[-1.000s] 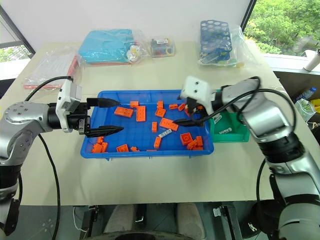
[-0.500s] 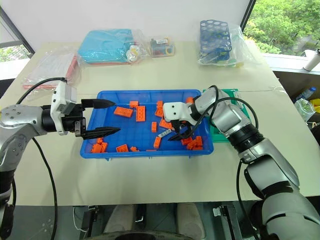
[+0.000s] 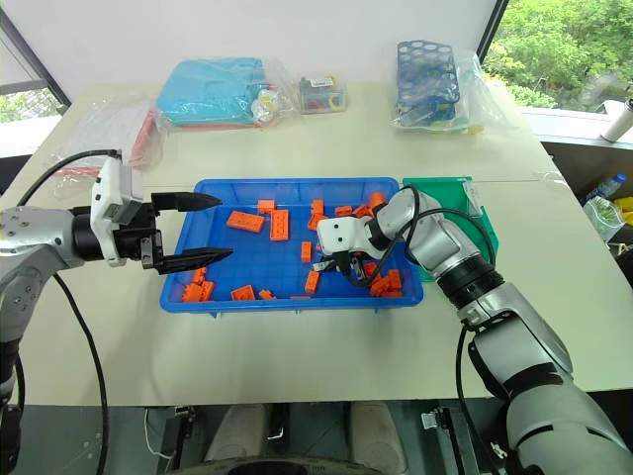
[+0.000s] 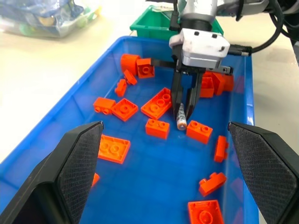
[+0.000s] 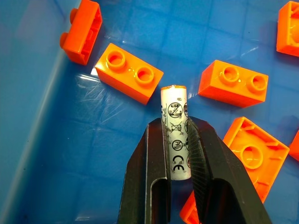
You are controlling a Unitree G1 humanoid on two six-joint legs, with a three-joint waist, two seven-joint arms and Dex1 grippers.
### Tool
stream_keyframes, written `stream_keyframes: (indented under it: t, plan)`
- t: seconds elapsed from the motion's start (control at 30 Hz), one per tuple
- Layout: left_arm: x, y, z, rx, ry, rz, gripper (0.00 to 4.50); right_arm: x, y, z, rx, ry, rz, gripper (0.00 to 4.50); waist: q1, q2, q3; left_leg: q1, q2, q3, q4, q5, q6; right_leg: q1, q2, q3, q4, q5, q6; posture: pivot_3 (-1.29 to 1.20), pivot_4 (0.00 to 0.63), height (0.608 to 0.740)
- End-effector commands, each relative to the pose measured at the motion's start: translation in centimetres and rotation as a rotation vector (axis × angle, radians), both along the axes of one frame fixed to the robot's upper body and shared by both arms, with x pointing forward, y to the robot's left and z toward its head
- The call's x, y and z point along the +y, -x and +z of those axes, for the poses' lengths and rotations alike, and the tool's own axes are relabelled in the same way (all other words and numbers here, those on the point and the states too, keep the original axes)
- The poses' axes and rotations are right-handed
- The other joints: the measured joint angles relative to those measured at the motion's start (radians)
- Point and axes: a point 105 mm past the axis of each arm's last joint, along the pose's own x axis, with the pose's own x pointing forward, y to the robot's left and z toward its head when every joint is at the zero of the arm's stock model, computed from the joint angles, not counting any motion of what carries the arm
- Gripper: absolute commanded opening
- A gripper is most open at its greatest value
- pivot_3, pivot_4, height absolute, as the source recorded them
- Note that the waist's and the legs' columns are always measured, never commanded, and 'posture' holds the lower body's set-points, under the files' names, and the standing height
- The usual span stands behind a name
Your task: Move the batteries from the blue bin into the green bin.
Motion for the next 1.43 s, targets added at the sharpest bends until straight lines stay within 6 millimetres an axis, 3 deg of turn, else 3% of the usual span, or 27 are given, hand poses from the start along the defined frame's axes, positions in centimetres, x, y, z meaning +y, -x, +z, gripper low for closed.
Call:
stream_keyframes:
  t: [0.03, 0.1, 0.13, 0.23, 0.27, 0.37, 0.47, 0.57, 0.7, 0.77, 0.8, 0.9, 1.1, 1.3, 1.43]
  plan:
    - [-0.1, 0.1, 1.1, -0.044, 0.007, -0.019, 4.50, -0.3, -0.1, 0.8, -0.010, -0.023, -0.034, 0.04, 0.000, 0.000, 0.000, 0.000, 0.000, 0.000, 0.000, 0.000, 0.000, 0.000, 0.000, 0.000, 0.000, 0.000, 0.000, 0.00, 0.150, 0.739]
    - [-0.3, 0.1, 0.9, -0.038, 0.007, -0.030, 4.50, -0.7, -0.4, 3.3, -0.027, -0.094, -0.085, 0.04, 0.000, 0.000, 0.000, 0.000, 0.000, 0.000, 0.000, 0.000, 0.000, 0.000, 0.000, 0.000, 0.000, 0.000, 0.000, 0.00, 0.150, 0.739]
    - [-0.4, 0.2, 0.8, -0.032, 0.006, -0.039, 4.50, -1.4, -0.8, 5.7, -0.034, -0.166, -0.152, 0.04, 0.001, 0.000, 0.000, 0.000, 0.000, 0.000, 0.000, 0.000, 0.000, 0.000, 0.000, 0.000, 0.000, 0.000, 0.000, 0.00, 0.150, 0.739]
    - [-0.7, 0.1, 0.5, -0.022, 0.006, -0.055, 4.50, -4.6, -1.3, 11.2, -0.048, -0.337, -0.353, 0.04, 0.007, 0.001, 0.001, 0.000, 0.000, 0.000, 0.000, 0.000, 0.000, 0.000, -0.001, 0.000, 0.000, 0.000, 0.000, 0.00, 0.150, 0.739]
    - [-0.7, 0.1, 0.4, -0.021, 0.006, -0.056, 4.50, -5.2, -1.2, 11.8, -0.048, -0.357, -0.387, 0.04, 0.007, 0.001, 0.001, 0.000, 0.000, 0.000, 0.000, 0.000, 0.000, 0.000, -0.001, 0.000, 0.000, 0.000, 0.000, 0.00, 0.150, 0.739]
    - [-0.7, 0.0, 0.3, -0.016, 0.012, -0.063, 4.50, -10.6, -1.0, 13.5, -0.080, -0.395, -0.603, 0.04, 0.007, 0.000, 0.000, 0.000, 0.000, 0.000, 0.000, 0.000, 0.000, 0.000, -0.001, -0.001, 0.000, 0.000, 0.000, 0.00, 0.150, 0.739]
    - [-0.8, -0.2, 0.2, -0.009, 0.015, -0.074, 4.50, -14.5, 0.0, 13.4, -0.085, -0.397, -0.756, 0.04, 0.005, 0.000, 0.000, 0.000, -0.001, 0.000, -0.001, 0.000, 0.000, 0.001, -0.001, -0.001, -0.001, 0.000, 0.000, 0.00, 0.150, 0.739]
    - [-0.8, -0.4, 0.0, -0.003, 0.013, -0.087, 4.50, -16.1, 0.9, 12.1, -0.073, -0.369, -0.841, 0.04, -0.004, 0.000, 0.000, 0.001, -0.002, 0.001, -0.001, 0.000, 0.000, 0.001, -0.001, 0.000, -0.001, 0.000, 0.000, 0.00, 0.150, 0.739]
    - [-1.0, -0.9, 0.2, -0.001, 0.011, -0.105, 4.50, -17.5, 0.7, 9.8, -0.097, -0.322, -0.949, 2.05, -0.007, 0.001, 0.000, 0.002, -0.001, 0.001, -0.003, 0.000, 0.000, 0.000, 0.001, 0.002, -0.001, 0.000, 0.000, 0.00, 0.150, 0.739]
    - [-1.0, -1.2, 0.3, -0.002, 0.010, -0.111, 4.50, -17.7, 0.3, 9.7, -0.120, -0.330, -0.973, 3.09, -0.006, 0.001, 0.000, 0.002, -0.002, 0.002, -0.002, 0.000, 0.000, 0.000, 0.001, 0.002, -0.001, 0.000, 0.000, 0.00, 0.150, 0.739]
    - [-1.0, -1.3, 0.3, -0.002, 0.010, -0.112, 4.50, -17.8, 0.3, 9.9, -0.123, -0.342, -0.974, 3.40, -0.004, 0.001, 0.000, 0.002, -0.002, 0.002, -0.002, 0.000, 0.000, 0.000, 0.001, 0.002, -0.001, 0.000, 0.000, 0.00, 0.150, 0.739]
    - [-0.7, -1.5, 0.4, 0.000, 0.009, -0.111, 4.50, -18.5, 0.8, 10.8, -0.140, -0.371, -0.944, 3.40, 0.000, 0.001, 0.000, 0.002, -0.002, 0.002, -0.002, 0.000, 0.000, 0.000, 0.000, 0.002, -0.001, 0.000, 0.000, 0.00, 0.150, 0.739]
    - [1.9, -2.0, 0.8, 0.019, -0.009, -0.055, 4.50, -22.7, 2.9, 12.9, -0.183, -0.344, -0.855, 3.40, 0.003, 0.001, 0.000, 0.001, -0.004, 0.003, -0.001, 0.000, 0.001, 0.001, -0.001, 0.002, -0.001, 0.000, 0.001, 0.00, 0.150, 0.739]
    - [6.4, -2.1, 1.1, 0.043, -0.062, 0.040, 4.50, -26.6, 5.9, 11.9, -0.082, -0.254, -0.824, 3.40, -0.005, 0.001, 0.000, 0.002, -0.002, 0.004, -0.003, 0.000, 0.001, 0.001, 0.000, 0.002, -0.001, 0.000, 0.000, 0.00, 0.150, 0.739]
    - [7.7, -2.0, 1.1, 0.040, -0.084, 0.065, 4.50, -26.8, 5.8, 11.1, -0.065, -0.267, -0.829, 3.40, -0.007, 0.002, 0.000, 0.004, -0.001, 0.005, -0.002, 0.000, 0.001, 0.001, -0.001, 0.002, -0.001, 0.000, 0.000, 0.00, 0.150, 0.739]
